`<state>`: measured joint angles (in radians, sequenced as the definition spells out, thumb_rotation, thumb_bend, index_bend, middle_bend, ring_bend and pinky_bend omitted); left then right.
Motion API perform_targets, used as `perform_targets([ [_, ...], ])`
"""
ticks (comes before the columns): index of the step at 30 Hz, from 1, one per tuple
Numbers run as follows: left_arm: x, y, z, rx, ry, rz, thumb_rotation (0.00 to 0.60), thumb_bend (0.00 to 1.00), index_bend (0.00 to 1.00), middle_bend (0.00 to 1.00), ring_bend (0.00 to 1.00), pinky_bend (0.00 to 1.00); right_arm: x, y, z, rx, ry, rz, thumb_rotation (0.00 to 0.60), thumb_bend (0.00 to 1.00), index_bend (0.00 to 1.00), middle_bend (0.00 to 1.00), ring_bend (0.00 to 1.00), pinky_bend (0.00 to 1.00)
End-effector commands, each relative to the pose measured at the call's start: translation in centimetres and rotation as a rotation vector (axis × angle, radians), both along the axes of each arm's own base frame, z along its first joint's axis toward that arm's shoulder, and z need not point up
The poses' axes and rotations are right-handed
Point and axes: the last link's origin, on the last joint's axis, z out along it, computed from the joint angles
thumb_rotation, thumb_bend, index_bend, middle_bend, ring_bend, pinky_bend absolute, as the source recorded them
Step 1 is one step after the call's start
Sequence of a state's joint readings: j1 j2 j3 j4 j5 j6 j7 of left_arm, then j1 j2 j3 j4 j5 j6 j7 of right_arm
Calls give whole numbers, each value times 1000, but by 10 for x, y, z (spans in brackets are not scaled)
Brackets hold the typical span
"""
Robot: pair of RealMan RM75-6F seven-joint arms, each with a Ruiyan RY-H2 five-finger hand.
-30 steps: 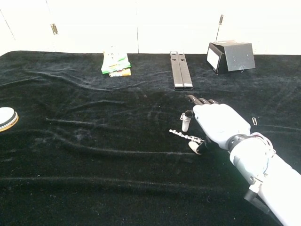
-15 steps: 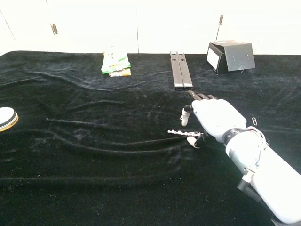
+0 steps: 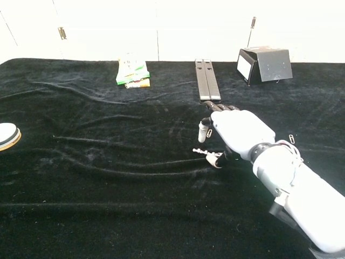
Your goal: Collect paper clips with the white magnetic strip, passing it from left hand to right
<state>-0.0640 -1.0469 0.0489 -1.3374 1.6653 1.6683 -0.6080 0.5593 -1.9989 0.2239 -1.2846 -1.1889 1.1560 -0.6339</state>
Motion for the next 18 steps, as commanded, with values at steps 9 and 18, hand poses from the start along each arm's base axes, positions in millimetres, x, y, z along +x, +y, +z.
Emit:
perform_targets([
  [9, -2, -1, 5, 11, -13, 0, 600, 171, 140, 205, 100, 0, 8, -4, -12, 4, 11, 9, 600, 341, 409, 20, 17, 62],
  [18, -2, -2, 6, 11, -18, -8, 600, 172, 140, 205, 103, 0, 7, -4, -13, -17, 30, 15, 600, 341, 459, 47, 33, 62],
])
